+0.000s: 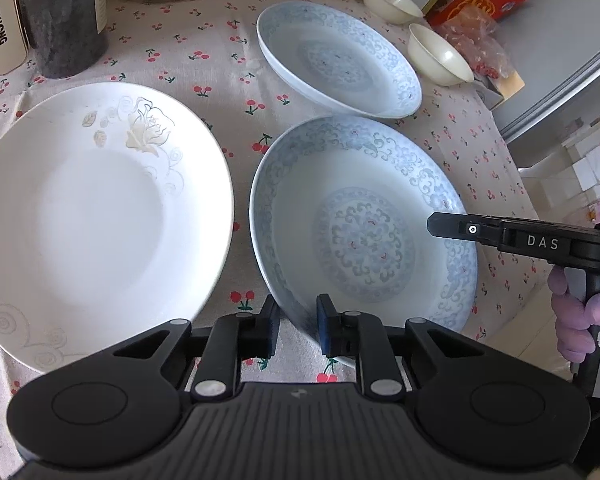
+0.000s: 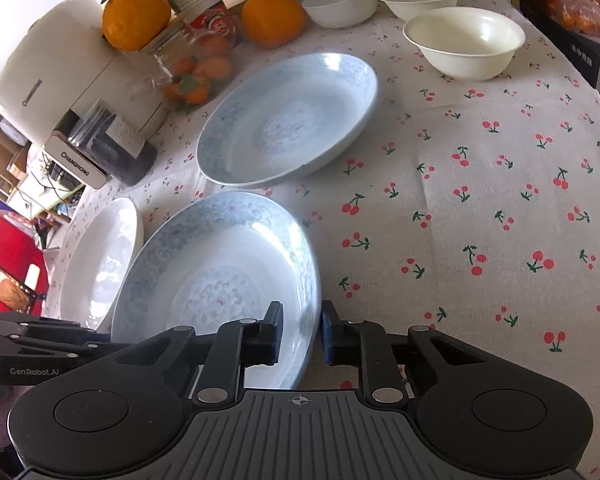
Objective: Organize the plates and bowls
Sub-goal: 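Close the left gripper on the large blue-patterned plate rim and lift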
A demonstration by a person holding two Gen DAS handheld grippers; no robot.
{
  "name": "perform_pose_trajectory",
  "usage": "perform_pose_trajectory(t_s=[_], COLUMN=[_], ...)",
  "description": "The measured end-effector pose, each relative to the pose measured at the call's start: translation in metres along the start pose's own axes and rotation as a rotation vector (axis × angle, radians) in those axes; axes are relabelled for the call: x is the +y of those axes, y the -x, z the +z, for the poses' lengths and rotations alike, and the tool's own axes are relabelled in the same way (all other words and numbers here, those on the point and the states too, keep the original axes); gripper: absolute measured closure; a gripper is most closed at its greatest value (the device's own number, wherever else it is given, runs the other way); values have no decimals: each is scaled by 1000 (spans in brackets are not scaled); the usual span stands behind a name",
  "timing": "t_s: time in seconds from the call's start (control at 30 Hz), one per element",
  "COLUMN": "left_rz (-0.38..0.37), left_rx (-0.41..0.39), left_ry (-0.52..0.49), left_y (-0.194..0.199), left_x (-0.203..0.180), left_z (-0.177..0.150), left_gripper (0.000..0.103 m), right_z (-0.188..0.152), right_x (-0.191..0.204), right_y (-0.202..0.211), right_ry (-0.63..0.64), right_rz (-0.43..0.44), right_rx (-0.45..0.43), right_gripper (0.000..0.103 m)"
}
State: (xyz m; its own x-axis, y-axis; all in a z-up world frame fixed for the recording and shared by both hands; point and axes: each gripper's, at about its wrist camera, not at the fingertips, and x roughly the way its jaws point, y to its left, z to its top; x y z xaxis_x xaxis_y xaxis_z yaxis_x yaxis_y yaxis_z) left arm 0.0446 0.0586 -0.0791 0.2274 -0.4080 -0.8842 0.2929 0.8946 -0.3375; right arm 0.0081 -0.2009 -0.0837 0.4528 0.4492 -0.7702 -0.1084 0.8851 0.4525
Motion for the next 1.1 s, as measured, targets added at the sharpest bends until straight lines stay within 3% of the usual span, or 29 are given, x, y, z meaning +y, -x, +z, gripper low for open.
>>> perform_pose_trajectory(t_s=[0.47,1.1], left_rz=[-24,-50], left_rx=[-33,-112], left_ry=[9,29], left_y=[16,33], left_x=[7,2], left_z=[4,16], left_gripper=[85,85], right_z=[6,30], right_x=[12,14], right_y=[17,37], right_ry=[55,9], right_rz=[29,65], right_rx=[-22,-110], right_gripper=[84,84])
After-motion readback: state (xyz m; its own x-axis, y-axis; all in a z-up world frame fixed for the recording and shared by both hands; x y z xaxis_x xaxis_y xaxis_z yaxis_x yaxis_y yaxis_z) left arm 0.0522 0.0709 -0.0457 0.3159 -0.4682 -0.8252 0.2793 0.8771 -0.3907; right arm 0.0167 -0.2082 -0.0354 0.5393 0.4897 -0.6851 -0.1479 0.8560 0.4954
